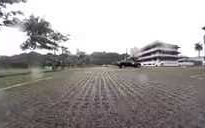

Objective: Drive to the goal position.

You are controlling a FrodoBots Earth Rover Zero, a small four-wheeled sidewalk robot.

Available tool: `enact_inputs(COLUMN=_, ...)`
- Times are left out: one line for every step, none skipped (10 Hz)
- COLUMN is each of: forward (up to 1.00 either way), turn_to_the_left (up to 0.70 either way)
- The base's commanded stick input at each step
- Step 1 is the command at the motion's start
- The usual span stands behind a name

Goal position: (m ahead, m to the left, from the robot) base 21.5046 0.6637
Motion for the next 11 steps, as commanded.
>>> enact_inputs(forward=0.7, turn_to_the_left=0.0)
enact_inputs(forward=0.7, turn_to_the_left=0.0)
enact_inputs(forward=0.7, turn_to_the_left=0.0)
enact_inputs(forward=0.7, turn_to_the_left=0.0)
enact_inputs(forward=0.7, turn_to_the_left=0.0)
enact_inputs(forward=0.7, turn_to_the_left=0.0)
enact_inputs(forward=0.7, turn_to_the_left=0.0)
enact_inputs(forward=0.7, turn_to_the_left=0.0)
enact_inputs(forward=0.7, turn_to_the_left=0.0)
enact_inputs(forward=0.7, turn_to_the_left=0.0)
enact_inputs(forward=0.7, turn_to_the_left=0.0)
